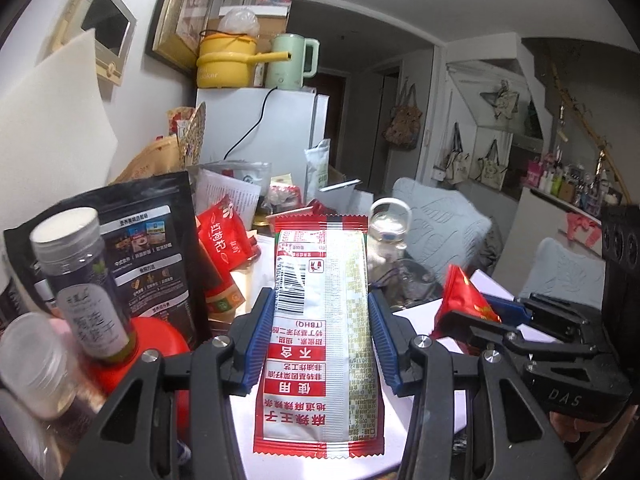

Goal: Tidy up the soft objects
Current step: 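Carry the red packet and red-white packet over the white box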

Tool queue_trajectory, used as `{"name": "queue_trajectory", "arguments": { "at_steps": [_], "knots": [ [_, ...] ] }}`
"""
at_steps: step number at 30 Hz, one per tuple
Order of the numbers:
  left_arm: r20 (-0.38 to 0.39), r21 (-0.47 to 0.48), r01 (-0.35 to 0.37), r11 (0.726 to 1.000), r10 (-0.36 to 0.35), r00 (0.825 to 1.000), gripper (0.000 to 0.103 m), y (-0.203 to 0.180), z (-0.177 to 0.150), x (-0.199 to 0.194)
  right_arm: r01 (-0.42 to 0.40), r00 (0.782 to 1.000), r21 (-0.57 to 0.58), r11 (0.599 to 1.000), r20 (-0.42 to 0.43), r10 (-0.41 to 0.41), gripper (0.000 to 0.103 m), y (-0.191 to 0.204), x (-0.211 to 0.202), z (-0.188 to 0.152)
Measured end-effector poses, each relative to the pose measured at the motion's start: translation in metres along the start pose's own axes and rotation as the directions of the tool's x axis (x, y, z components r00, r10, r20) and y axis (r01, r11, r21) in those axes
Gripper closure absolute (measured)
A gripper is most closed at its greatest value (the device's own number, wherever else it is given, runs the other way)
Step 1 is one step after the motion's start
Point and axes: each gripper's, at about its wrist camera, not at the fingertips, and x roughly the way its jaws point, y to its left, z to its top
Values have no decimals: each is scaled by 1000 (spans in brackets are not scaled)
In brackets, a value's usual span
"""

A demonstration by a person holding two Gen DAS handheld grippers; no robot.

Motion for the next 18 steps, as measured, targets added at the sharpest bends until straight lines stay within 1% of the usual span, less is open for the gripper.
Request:
{"name": "queue_trajectory", "arguments": {
  "at_steps": [4, 7, 10, 16, 18],
  "knots": [
    [-32, -4, -1, 1000, 1, 999, 57, 7, -7, 27, -4, 999, 17, 1000, -37, 5, 66, -8, 33, 7],
    [-79, -4, -5, 1000, 5, 997, 57, 12, -13, 48, -6, 998, 34, 999, -67, 8, 66, -14, 55, 8],
    [-129, -8, -21, 1000, 20, 991, 57, 17, -20, 66, -13, 995, 70, 997, -100, 20, 66, -24, 76, 1],
    [-223, 0, -38, 999, 37, 974, 57, 20, -37, 96, 6, 978, 90, 996, -210, 14, 66, -36, 114, -16],
    [-257, -10, -22, 1000, 19, 966, 57, 20, -43, 104, 9, 971, 102, 995, -239, 16, 66, -40, 122, -21]
  ]
}}
